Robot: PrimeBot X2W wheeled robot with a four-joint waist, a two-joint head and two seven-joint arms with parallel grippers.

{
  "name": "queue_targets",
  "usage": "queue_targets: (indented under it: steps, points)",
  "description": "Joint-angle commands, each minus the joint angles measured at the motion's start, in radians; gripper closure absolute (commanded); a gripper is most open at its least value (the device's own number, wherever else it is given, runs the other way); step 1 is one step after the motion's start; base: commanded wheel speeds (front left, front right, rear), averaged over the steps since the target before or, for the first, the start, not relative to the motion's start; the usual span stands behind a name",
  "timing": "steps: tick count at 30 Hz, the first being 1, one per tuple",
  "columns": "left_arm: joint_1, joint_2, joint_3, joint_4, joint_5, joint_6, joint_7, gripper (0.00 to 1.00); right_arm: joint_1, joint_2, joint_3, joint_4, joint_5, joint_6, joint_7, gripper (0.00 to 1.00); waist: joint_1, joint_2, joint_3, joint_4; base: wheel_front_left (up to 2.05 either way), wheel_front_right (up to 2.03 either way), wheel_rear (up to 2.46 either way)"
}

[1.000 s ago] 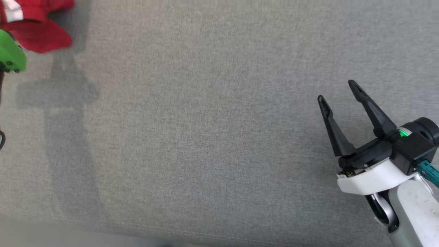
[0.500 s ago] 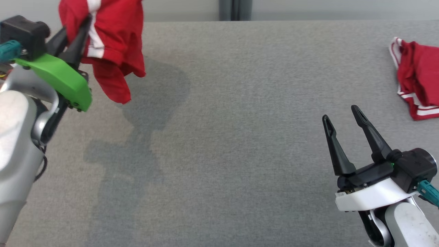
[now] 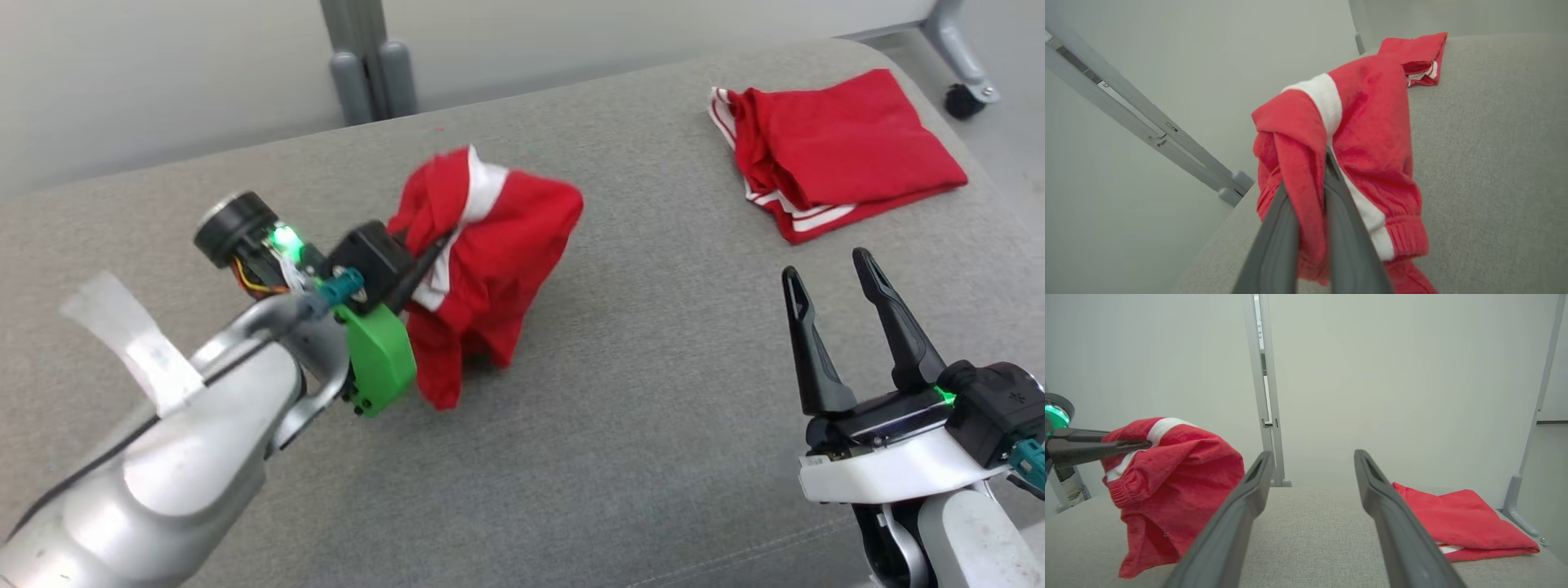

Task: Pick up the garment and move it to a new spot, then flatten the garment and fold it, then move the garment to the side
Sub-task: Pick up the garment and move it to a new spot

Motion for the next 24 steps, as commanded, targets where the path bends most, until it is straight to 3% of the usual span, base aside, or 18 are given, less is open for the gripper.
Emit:
queue_targets:
  steps: [1,8,9,10,16,24]
  points:
    - [0.023,-0.004,-0.022,0.023,0.018,-0.002,-0.016,1.00,-0.009,0.008,0.001,-0.008,0.003,-0.001,0.000,0.00,0.0001,-0.0001,0.035,-0.081,0.00,0.00,0.00]
    - [0.071,-0.071,-0.111,0.239,0.092,0.019,-0.153,1.00,-0.025,0.040,0.022,-0.009,-0.003,-0.001,0.000,0.00,0.0001,-0.0001,0.105,-0.098,0.00,0.00,0.00]
    - [0.082,-0.086,-0.112,0.267,0.084,0.020,-0.170,0.64,-0.022,0.043,0.020,-0.008,-0.005,-0.001,0.000,0.00,0.0001,-0.0001,0.107,-0.094,0.00,0.00,0.00]
    - [0.091,-0.104,-0.112,0.296,0.075,0.022,-0.192,0.00,-0.016,0.046,0.018,-0.006,-0.003,-0.001,0.000,0.00,0.0001,-0.0001,0.107,-0.089,0.00,0.00,0.00]
    - [0.138,-0.174,-0.075,0.361,0.030,0.076,-0.279,0.00,0.015,0.042,0.014,0.012,-0.005,-0.001,0.000,0.00,0.0001,-0.0001,0.053,-0.034,0.00,0.00,0.00]
    - [0.323,-0.188,0.070,0.225,-0.023,0.285,-0.323,0.00,0.085,0.053,0.018,0.039,0.007,-0.001,0.000,0.00,0.0001,-0.0001,-0.077,0.095,0.00,0.00,0.00]
